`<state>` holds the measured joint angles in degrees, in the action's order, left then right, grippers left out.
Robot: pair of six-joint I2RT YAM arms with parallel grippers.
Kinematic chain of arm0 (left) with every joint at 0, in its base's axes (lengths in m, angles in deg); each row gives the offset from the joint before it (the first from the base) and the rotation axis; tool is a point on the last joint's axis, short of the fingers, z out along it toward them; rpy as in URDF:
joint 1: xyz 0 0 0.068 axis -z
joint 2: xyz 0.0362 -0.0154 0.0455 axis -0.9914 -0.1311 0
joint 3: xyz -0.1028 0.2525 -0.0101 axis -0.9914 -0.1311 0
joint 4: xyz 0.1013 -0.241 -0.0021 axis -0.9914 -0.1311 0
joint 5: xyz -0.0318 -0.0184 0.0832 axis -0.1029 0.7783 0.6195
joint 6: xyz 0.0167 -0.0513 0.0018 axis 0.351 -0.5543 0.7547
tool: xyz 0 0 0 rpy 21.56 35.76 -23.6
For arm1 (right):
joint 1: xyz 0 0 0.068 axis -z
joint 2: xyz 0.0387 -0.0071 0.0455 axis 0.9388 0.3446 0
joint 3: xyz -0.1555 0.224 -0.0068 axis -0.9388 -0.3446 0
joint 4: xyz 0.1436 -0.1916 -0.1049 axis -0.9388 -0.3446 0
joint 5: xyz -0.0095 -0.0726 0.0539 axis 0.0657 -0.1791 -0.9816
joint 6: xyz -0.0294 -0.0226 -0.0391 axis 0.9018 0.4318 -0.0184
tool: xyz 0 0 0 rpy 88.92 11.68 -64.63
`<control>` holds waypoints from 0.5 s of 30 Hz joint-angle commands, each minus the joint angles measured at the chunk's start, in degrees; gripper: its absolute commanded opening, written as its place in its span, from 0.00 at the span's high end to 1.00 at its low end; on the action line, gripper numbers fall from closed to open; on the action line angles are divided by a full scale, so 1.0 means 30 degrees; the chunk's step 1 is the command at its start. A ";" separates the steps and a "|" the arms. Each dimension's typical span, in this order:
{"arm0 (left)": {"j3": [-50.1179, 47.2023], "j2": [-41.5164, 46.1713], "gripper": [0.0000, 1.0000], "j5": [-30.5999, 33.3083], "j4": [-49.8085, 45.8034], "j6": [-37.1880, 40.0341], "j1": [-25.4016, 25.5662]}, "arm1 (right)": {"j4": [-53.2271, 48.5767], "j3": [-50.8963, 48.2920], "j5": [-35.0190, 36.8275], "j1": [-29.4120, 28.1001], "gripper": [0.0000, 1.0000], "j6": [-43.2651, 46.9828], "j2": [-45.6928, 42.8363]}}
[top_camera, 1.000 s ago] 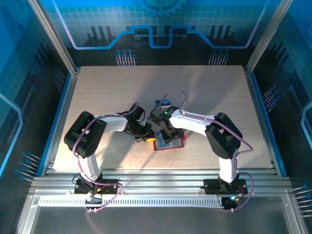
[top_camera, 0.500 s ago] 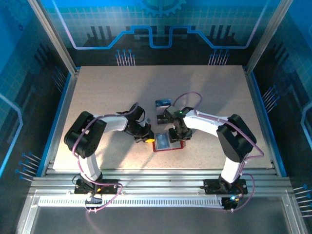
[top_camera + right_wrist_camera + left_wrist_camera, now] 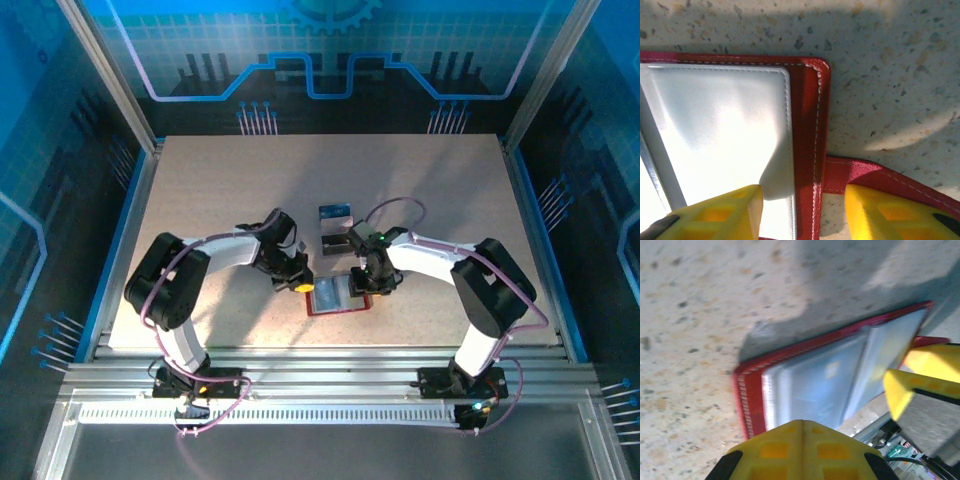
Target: Take the credit cards out of the card holder
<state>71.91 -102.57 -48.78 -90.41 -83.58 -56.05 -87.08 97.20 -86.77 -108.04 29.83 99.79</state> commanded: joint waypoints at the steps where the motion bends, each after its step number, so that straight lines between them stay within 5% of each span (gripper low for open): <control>1: 0.0997 0.1043 1.00 0.0119 -0.1114 -0.0005 0.0173 | 0.0534 -0.0812 -0.1136 -0.0368 0.54 -0.1452 -0.0264; 15: 0.0356 0.1254 1.00 0.0767 -0.0800 -0.0278 0.1065 | 0.0255 -0.0500 -0.0987 -0.1048 0.58 -0.2370 -0.1612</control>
<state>74.34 -98.87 -47.25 -92.25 -83.65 -53.32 -84.85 95.41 -89.27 -111.06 23.40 97.74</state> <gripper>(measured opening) 0.040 0.424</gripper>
